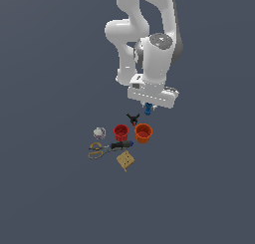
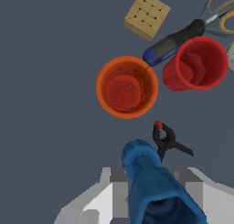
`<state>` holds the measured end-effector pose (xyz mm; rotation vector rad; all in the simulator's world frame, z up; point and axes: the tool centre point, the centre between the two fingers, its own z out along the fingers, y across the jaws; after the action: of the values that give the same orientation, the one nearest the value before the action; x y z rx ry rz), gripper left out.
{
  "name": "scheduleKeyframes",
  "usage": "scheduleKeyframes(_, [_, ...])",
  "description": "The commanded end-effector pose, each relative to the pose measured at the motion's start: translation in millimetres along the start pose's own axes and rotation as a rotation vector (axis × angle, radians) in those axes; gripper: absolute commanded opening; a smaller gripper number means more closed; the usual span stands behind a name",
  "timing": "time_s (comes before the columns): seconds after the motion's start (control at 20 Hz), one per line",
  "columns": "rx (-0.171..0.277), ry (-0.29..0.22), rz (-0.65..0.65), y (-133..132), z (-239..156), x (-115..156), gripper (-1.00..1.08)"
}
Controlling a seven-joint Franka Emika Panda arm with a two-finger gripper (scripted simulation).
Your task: Pick up a designated object from a clutter of objects.
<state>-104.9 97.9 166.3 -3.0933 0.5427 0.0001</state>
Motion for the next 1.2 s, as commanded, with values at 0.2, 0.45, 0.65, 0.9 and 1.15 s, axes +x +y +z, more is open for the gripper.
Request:
scheduleKeyframes(0.2, [0.002,-0.001,0.0,7,-59,-5,-1.0])
scheduleKeyframes(0.45, [0.002,-0.001,0.0,12,-104,-8,-1.0])
scheduleKeyframes(0.65, [0.001,-0.001,0.0,17,-140,-10,-1.0])
scheduleKeyframes(0.9, [0.001,-0.001,0.0,22,-185,-12,-1.0])
scheduleKeyframes(1.15, [0.0,0.0,0.001,25,-220,-13,-1.0])
